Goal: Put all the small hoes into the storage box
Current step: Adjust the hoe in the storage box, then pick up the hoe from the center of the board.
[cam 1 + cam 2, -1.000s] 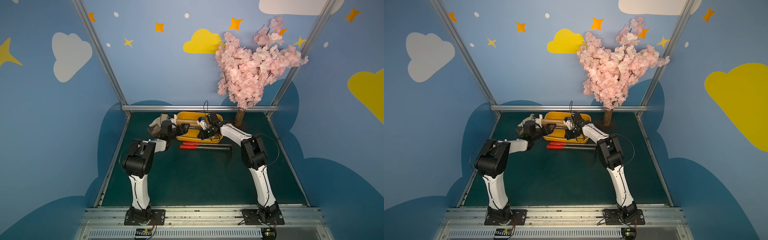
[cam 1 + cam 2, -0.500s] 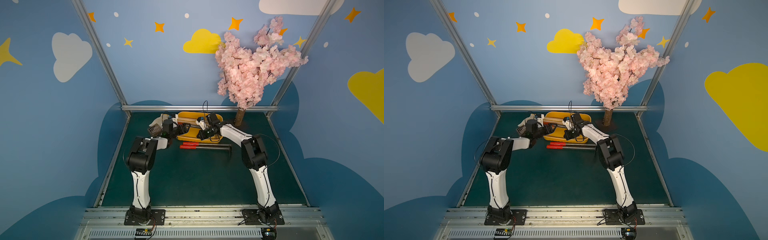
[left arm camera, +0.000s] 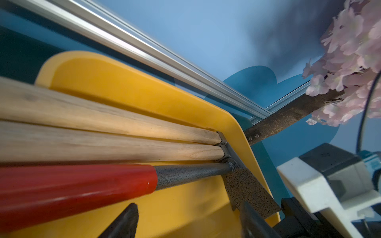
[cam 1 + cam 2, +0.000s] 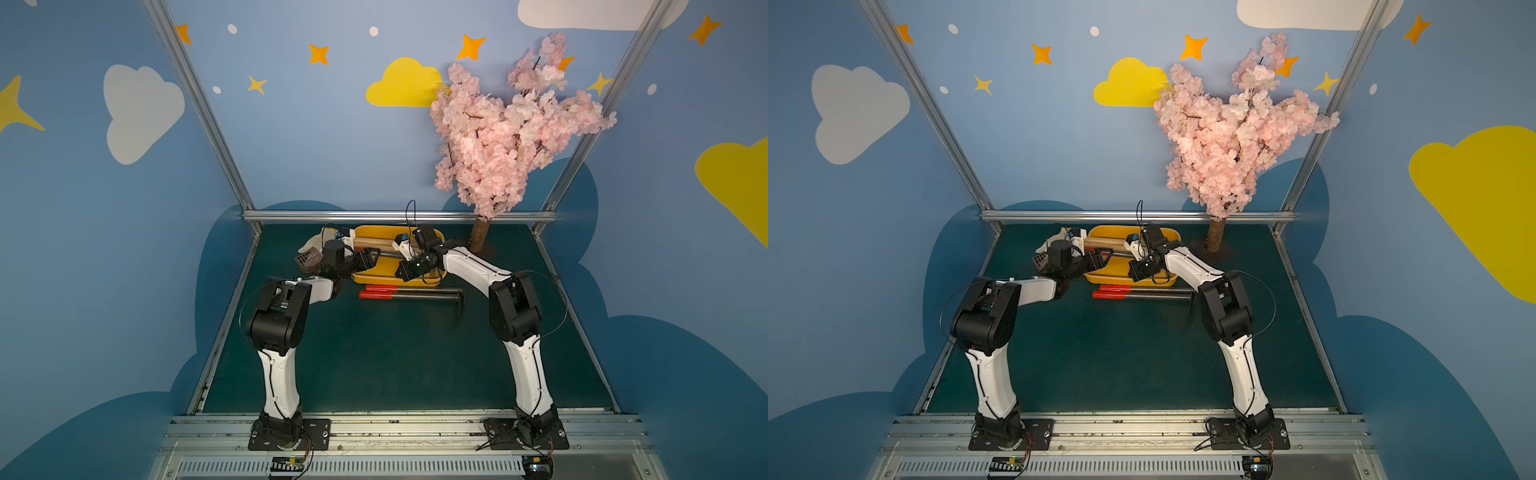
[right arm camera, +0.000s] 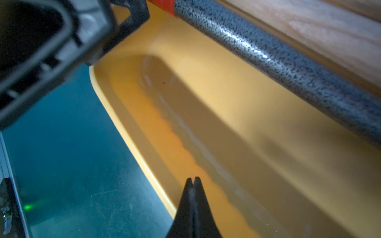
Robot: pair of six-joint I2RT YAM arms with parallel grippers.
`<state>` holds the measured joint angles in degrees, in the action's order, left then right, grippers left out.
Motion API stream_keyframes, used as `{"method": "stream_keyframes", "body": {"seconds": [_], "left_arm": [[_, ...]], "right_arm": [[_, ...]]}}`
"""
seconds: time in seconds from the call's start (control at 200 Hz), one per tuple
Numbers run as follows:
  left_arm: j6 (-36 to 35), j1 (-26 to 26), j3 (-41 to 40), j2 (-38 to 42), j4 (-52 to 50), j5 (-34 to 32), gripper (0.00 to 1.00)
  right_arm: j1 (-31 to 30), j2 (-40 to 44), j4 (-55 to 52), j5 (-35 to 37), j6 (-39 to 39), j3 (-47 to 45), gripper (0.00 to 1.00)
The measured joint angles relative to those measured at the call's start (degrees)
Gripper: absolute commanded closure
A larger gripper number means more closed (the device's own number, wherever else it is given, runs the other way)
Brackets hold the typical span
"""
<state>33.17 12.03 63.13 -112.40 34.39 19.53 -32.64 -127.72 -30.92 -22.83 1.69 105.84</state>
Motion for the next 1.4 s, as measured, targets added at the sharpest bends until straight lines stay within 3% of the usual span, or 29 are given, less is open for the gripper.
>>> {"method": "stream_keyframes", "body": {"seconds": [0.26,0.531,0.776,1.021,1.401], "left_arm": [[-2.6,-0.8,-9.7,16.6,-2.0,-2.2,0.20],[-3.4,-0.8,-23.0,31.3,-5.7,-4.8,0.21],[-2.7,-0.7,-33.4,44.3,-11.3,-6.7,0.20],[-3.2,-0.7,-35.7,55.6,-18.7,-9.3,0.20],[-3.4,-0.7,-36.9,58.0,-22.5,-10.6,0.20]], "right_arm": [[-0.3,8.9,-4.1,1.3,-1.6,-4.5,0.81],[-3.3,17.7,-11.0,3.7,-8.2,-10.9,0.76],[-5.2,16.1,-16.2,14.4,-16.0,-14.3,0.72],[-4.8,11.2,-15.5,21.0,-22.0,-12.5,0.68],[-3.8,8.4,-13.5,24.8,-26.2,-12.3,0.64]]}}
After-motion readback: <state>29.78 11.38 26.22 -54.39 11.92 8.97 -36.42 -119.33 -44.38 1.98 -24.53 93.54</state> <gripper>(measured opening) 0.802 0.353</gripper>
